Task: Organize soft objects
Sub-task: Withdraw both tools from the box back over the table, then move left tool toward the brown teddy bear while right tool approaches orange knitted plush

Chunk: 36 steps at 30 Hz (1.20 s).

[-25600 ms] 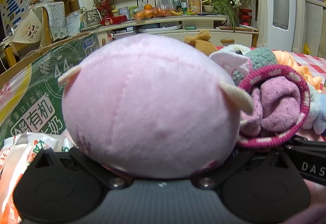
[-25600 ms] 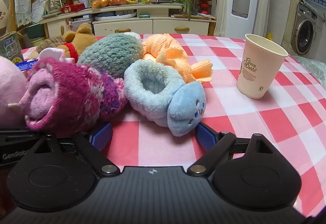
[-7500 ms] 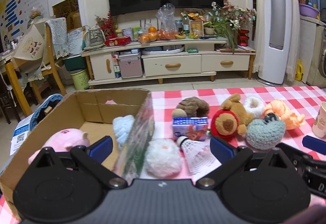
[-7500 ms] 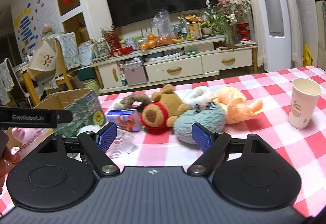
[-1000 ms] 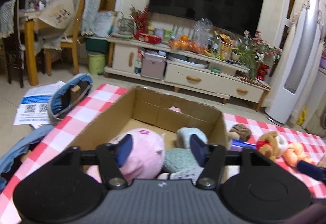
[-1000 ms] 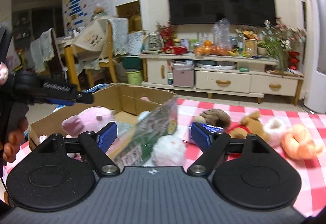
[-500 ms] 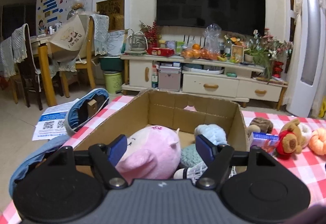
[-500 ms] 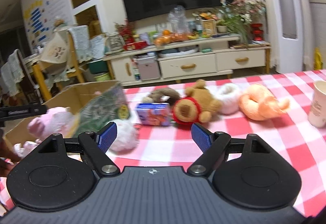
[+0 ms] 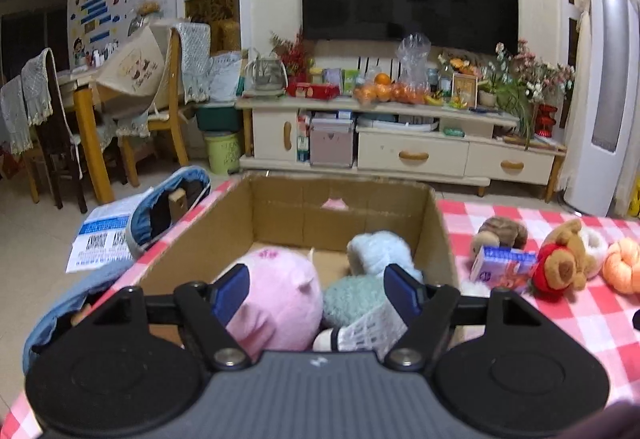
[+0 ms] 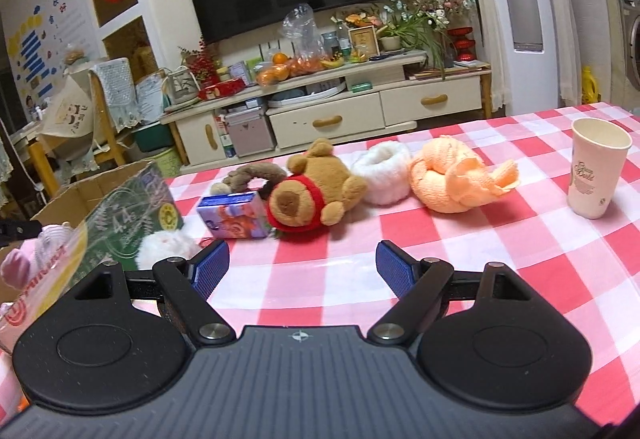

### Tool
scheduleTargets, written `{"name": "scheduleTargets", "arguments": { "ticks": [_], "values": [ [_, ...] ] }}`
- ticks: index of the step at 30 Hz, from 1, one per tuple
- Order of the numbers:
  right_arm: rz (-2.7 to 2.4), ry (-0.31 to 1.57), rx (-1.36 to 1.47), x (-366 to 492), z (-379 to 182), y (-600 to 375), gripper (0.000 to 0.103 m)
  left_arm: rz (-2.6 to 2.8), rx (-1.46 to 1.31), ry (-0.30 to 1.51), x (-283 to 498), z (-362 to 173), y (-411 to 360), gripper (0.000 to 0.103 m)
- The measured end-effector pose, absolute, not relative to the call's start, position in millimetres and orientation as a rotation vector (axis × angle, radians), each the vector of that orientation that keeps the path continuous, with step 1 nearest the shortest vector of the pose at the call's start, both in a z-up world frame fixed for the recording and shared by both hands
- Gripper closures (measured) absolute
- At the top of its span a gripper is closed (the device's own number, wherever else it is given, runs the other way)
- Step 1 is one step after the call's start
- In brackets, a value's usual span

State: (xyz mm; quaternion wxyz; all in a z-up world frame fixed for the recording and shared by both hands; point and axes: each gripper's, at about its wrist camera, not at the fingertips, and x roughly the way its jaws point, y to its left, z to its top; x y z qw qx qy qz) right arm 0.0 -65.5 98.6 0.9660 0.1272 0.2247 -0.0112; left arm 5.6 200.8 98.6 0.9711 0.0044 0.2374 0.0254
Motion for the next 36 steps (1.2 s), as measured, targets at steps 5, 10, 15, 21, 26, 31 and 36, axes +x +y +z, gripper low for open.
{"name": "scheduleTargets", "arguments": {
  "ticks": [5, 10, 15, 21, 26, 31, 36],
  "values": [
    [-0.048, 0.457, 0.269, -4, 94, -79, 0.003, -0.001, -0.006, 0.415, 0, 113, 187, 0.022],
    [-0.082, 0.469, 0.266, -4, 89, -86, 0.003, -0.073, 0.004, 0.413, -4, 117, 166, 0.016],
    [-0.119, 0.464, 0.252, -3, 88, -93, 0.003, -0.131, 0.015, 0.455, -5, 113, 145, 0.011],
    [-0.153, 0.448, 0.266, -4, 86, -105, 0.002, -0.189, 0.022, 0.483, -5, 108, 126, 0.006],
    [-0.2, 0.438, 0.302, 4, 82, -123, 0.002, -0.235, 0.036, 0.493, -7, 105, 110, 0.006],
    [-0.237, 0.42, 0.371, 14, 76, -152, 0.001, -0.266, 0.057, 0.515, -4, 99, 92, 0.006],
    [-0.23, 0.412, 0.407, 31, 71, -170, 0.0, -0.304, 0.107, 0.531, -3, 93, 72, 0.006]
  ]
}}
